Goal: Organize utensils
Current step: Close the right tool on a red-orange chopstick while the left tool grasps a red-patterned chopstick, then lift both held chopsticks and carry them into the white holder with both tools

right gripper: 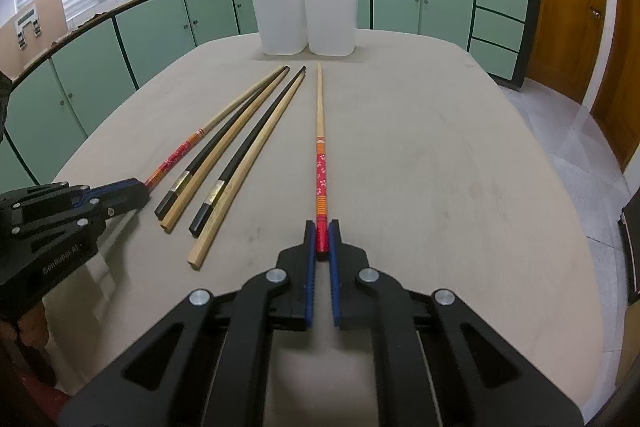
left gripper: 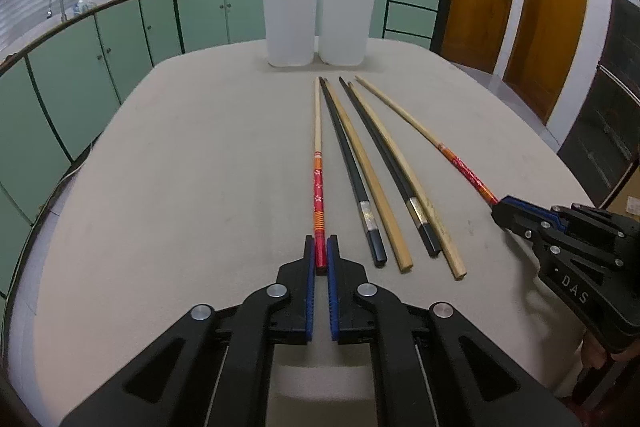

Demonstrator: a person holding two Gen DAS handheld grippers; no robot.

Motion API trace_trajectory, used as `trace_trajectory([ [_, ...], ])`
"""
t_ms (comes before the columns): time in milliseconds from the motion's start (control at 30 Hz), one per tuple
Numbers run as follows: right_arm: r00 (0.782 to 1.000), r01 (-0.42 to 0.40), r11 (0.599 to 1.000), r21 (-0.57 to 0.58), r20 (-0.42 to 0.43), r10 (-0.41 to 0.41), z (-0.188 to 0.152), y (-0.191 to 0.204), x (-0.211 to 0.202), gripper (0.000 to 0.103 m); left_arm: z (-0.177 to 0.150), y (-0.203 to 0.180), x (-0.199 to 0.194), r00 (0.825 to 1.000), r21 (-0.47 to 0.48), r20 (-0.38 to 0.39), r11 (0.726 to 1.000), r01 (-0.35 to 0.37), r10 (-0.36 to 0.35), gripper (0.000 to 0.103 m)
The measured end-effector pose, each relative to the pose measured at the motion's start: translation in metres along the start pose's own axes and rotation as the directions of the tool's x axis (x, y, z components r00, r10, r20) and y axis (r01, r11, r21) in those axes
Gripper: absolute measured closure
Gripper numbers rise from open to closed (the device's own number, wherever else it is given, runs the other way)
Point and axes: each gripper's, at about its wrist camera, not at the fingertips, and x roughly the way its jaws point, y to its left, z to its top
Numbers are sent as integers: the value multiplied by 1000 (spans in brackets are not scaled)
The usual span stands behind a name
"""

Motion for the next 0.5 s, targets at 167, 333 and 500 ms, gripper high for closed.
trace_trajectory([
  [167,999,-15,1000,-10,36,15,13,-1,-18,98,16,2,-27,997,7,79,1000,-11,10,98],
  [333,993,-21,999,-27,114,24,37,-3,-47,98,48,3,-63,981,22,191,1000,-12,7,98],
  [500,981,-24,999,-43,191,32,65,-7,-74,98,82,6,-81,965,25,260,1000,2,-8,98],
])
